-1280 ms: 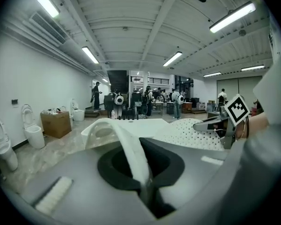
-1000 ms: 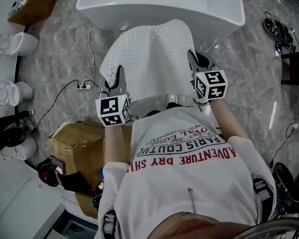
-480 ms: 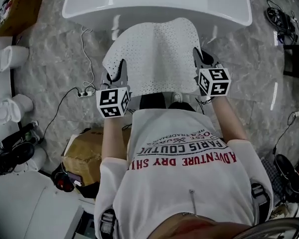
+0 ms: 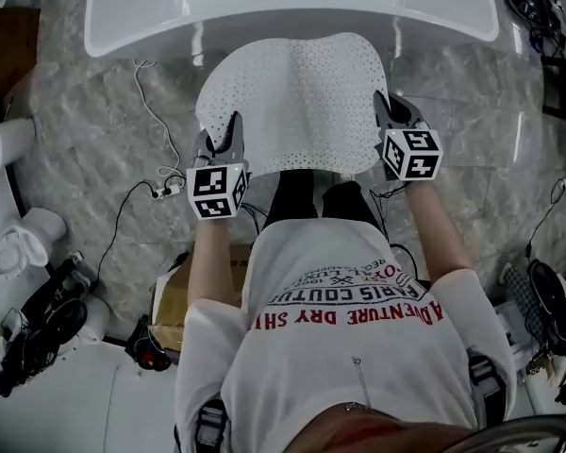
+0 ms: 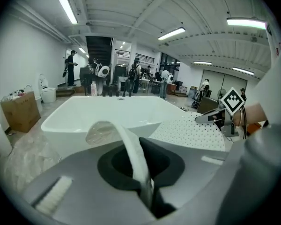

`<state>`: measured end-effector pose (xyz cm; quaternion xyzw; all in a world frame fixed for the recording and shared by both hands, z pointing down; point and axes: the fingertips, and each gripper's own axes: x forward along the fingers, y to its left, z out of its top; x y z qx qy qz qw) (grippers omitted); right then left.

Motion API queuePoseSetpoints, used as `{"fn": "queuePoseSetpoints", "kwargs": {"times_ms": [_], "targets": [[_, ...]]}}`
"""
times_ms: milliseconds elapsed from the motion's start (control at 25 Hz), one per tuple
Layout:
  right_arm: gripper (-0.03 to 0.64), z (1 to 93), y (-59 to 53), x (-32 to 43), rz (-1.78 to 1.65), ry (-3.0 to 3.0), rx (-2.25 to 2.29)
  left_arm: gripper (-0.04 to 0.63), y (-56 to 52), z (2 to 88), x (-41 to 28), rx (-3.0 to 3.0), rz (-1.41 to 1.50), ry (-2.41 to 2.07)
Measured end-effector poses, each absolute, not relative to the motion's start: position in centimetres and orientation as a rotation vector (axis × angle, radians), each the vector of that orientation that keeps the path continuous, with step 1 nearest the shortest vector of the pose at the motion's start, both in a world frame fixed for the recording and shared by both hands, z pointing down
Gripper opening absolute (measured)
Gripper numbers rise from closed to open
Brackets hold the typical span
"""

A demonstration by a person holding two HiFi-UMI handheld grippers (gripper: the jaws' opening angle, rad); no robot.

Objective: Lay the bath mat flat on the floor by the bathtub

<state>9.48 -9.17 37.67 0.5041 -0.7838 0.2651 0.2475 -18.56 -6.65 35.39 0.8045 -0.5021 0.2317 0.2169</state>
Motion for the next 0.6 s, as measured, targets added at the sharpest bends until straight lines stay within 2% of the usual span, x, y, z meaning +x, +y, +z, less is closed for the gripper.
{"fn": "queuePoseSetpoints", "kwargs": {"times_ms": [280, 600], "targets": [[0.014, 49.4, -10.1, 11.4, 0.753, -2.082, 1.329, 0.017, -8.3, 46.4, -19.4, 2.176, 0.643, -1.365], [0.014, 66.5, -11.8, 13.4, 0.706, -2.1, 1.294, 0.017, -9.8, 63.2, -20.5, 2.178, 0.658, -1.409]]}}
